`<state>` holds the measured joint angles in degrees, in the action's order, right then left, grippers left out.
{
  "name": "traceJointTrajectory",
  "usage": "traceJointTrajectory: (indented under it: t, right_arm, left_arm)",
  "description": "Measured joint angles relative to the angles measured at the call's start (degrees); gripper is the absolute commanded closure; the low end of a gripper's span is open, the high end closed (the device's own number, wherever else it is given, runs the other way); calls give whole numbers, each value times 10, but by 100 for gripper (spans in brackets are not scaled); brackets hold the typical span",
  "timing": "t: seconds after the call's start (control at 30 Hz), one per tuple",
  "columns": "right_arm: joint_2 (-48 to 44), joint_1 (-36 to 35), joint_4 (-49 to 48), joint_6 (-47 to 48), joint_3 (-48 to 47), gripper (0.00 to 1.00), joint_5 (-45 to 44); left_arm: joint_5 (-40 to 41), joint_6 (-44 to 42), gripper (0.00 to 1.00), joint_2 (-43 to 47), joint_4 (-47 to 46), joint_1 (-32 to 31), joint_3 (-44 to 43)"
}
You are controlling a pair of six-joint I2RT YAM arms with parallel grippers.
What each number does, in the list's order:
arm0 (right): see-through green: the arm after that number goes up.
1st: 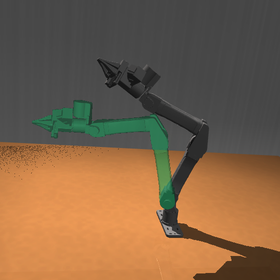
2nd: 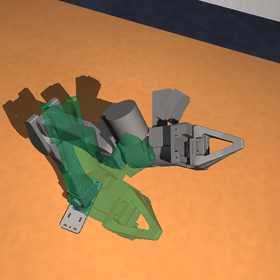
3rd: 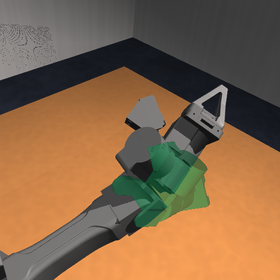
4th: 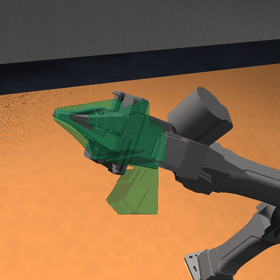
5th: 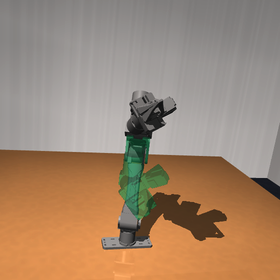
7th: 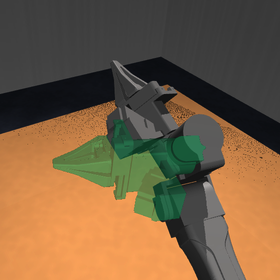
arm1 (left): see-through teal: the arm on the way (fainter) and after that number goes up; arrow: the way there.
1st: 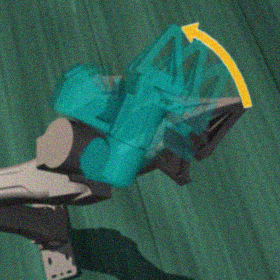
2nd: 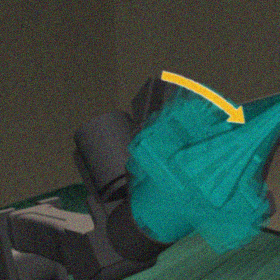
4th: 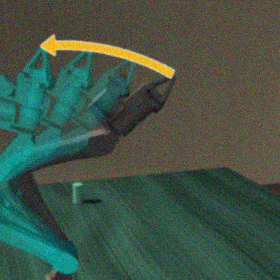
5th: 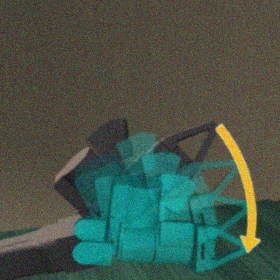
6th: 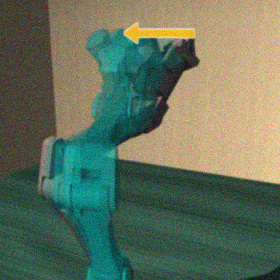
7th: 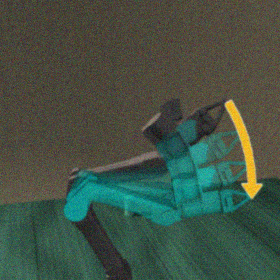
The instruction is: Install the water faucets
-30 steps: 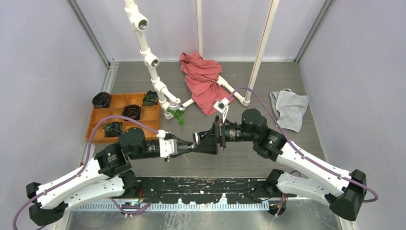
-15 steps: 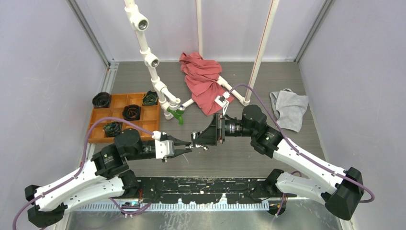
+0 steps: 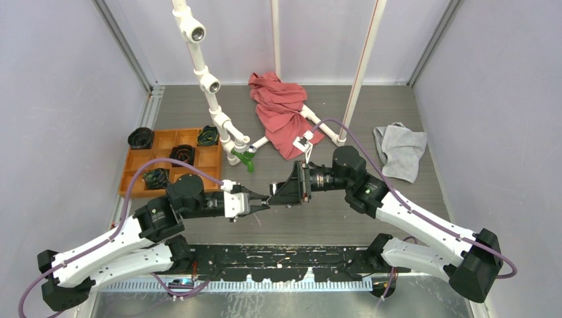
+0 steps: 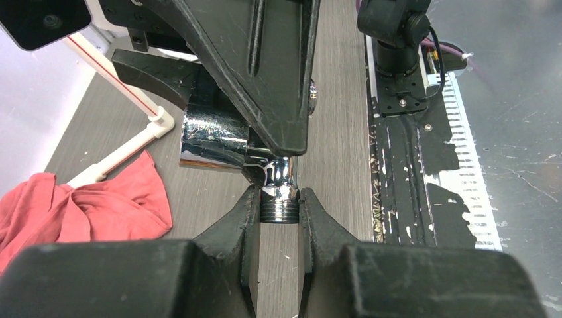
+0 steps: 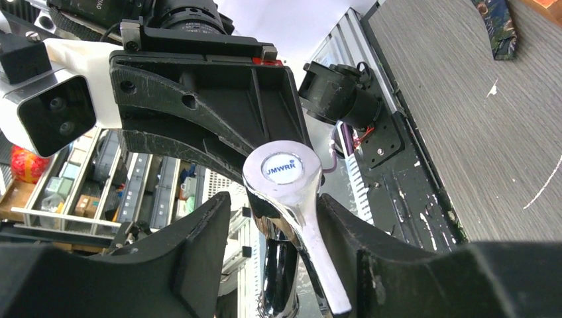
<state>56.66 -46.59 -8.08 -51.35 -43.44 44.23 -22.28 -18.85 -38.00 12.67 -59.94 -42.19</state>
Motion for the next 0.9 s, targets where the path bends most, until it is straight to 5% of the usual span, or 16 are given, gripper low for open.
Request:
traceJointTrajectory:
  t: [0.23,0.53,0.9]
  right_arm:
    - [-5,-3,0,0,18,47,-17]
    - [-42,-6,2,7,39,88,-56]
    - [-43,-9,4,9,39,61,-65]
  left_arm:
    - [4,-9,100,-13,-2,0,-4]
    - [10,-11,100,-14,-3,0,-7]
    - [11,-12,100,-20,-4,1,-7]
